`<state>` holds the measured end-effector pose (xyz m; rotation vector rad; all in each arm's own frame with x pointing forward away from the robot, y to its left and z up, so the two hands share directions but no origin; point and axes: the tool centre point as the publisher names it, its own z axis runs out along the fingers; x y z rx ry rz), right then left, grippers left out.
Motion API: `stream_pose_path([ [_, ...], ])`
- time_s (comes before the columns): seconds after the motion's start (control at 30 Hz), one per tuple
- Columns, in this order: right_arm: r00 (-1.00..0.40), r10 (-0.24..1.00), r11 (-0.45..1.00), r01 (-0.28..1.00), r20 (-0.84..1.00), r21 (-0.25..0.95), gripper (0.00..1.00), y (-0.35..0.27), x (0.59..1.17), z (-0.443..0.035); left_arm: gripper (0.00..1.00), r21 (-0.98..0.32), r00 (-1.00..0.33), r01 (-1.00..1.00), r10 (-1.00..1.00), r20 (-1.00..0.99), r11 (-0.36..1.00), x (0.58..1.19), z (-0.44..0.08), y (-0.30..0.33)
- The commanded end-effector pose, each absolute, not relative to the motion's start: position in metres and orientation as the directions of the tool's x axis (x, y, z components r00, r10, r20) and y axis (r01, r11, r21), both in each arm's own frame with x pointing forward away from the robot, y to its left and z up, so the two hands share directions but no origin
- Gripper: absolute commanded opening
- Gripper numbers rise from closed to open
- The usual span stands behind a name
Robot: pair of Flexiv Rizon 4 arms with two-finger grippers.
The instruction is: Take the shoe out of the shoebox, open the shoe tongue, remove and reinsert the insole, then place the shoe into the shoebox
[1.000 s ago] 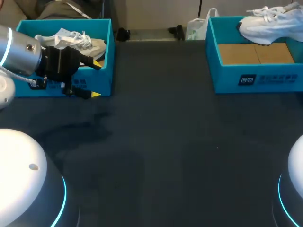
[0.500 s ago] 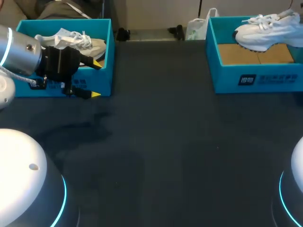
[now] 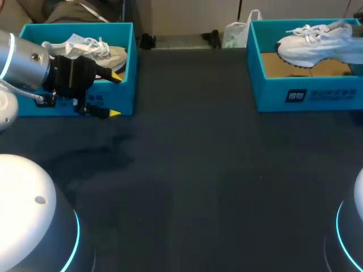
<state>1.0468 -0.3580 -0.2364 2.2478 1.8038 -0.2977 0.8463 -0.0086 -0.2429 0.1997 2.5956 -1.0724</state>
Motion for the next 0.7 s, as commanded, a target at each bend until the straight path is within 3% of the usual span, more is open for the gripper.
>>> stream_pose_path([
  [0.03, 0.211, 0.926, -0.202, 0.977, -0.314, 0.060, 0.00, -0.358, 1.057, -0.244, 1.00, -0.660, -0.938, 0.249, 0.007, -0.347, 0.709, 0.847, -0.243, -0.009],
  [0.7, 0.233, 0.922, -0.216, 0.972, -0.310, 0.088, 0.00, -0.352, 1.049, -0.282, 1.00, -0.660, -0.938, 0.249, 0.007, -0.347, 0.709, 0.847, -0.243, -0.009],
])
